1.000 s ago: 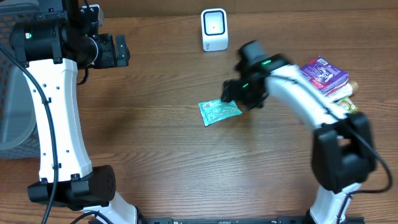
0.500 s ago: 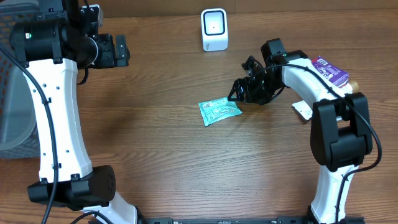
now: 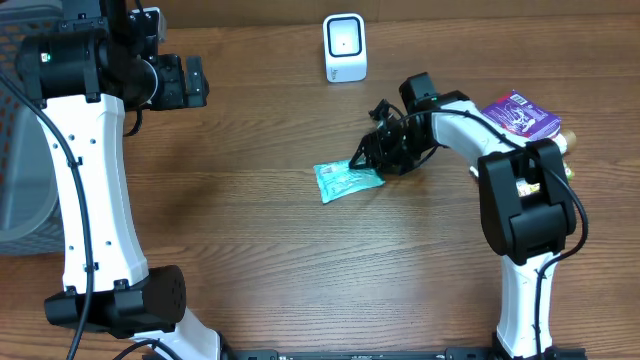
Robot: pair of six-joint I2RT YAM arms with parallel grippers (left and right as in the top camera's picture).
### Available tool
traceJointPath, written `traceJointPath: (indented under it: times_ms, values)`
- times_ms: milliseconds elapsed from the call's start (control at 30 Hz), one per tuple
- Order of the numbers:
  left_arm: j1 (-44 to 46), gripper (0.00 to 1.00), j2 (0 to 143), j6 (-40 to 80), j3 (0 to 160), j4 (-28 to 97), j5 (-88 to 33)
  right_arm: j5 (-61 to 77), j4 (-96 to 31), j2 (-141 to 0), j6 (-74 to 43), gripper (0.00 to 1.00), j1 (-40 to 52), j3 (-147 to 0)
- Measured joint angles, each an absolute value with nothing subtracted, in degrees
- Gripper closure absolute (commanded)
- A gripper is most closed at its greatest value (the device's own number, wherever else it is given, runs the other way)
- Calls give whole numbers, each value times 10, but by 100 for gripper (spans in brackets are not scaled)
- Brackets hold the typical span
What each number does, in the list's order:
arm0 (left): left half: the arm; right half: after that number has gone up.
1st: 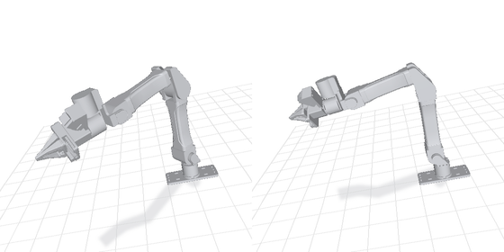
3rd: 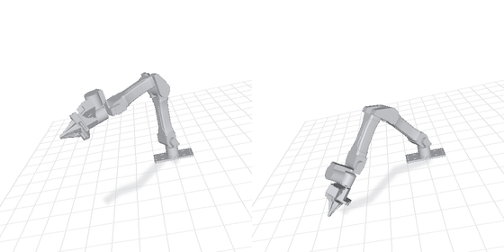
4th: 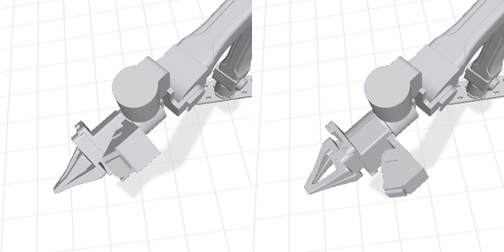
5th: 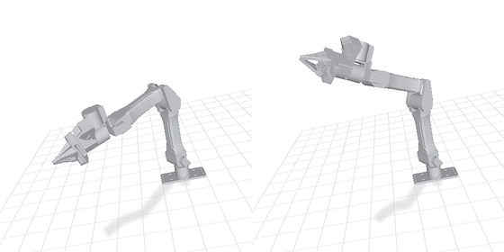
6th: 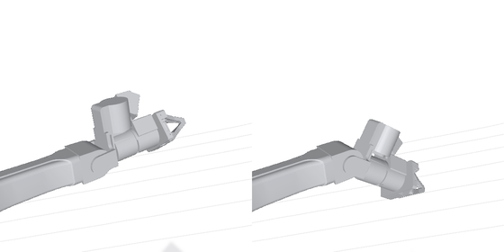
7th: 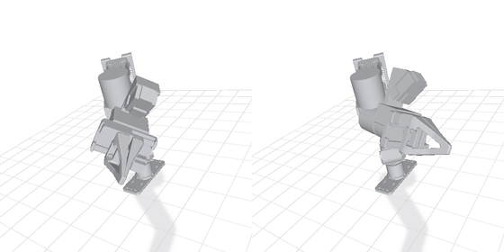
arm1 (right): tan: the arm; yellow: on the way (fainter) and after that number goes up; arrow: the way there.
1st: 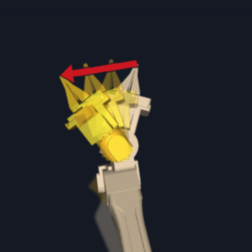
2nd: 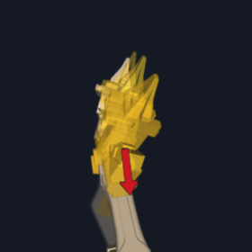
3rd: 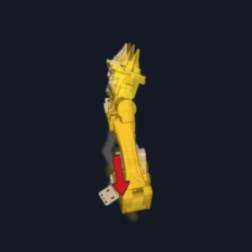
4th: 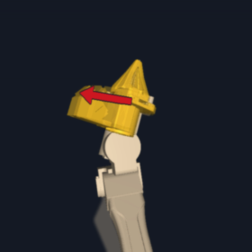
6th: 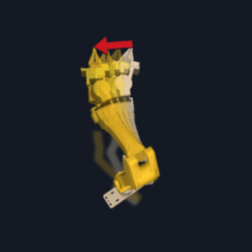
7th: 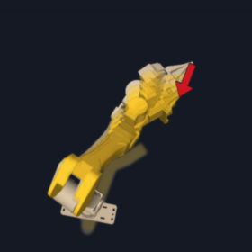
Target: Scan the item barcode
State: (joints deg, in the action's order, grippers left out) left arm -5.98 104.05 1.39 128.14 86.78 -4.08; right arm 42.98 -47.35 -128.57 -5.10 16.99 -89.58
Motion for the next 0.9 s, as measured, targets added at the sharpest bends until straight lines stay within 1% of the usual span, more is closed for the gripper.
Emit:
traceJointPath:
  times_ms: [167,233,700,767,900]
  values:
    - [-60,0,1040,14,1281,868,-41,438,-468,-1295,-83,88,173,-896]
    - [-60,1,1040,14,1281,868,-41,442,-469,-1295,-92,96,173,-896]
    - [-60,0,1040,14,1281,868,-41,487,-468,-1280,-117,96,159,-896]
    - [-60,0,1040,14,1281,868,-41,488,-469,-1249,-109,96,151,-893]
    - [-60,0,1040,14,1281,868,-41,494,-466,-1111,-101,96,131,-893]
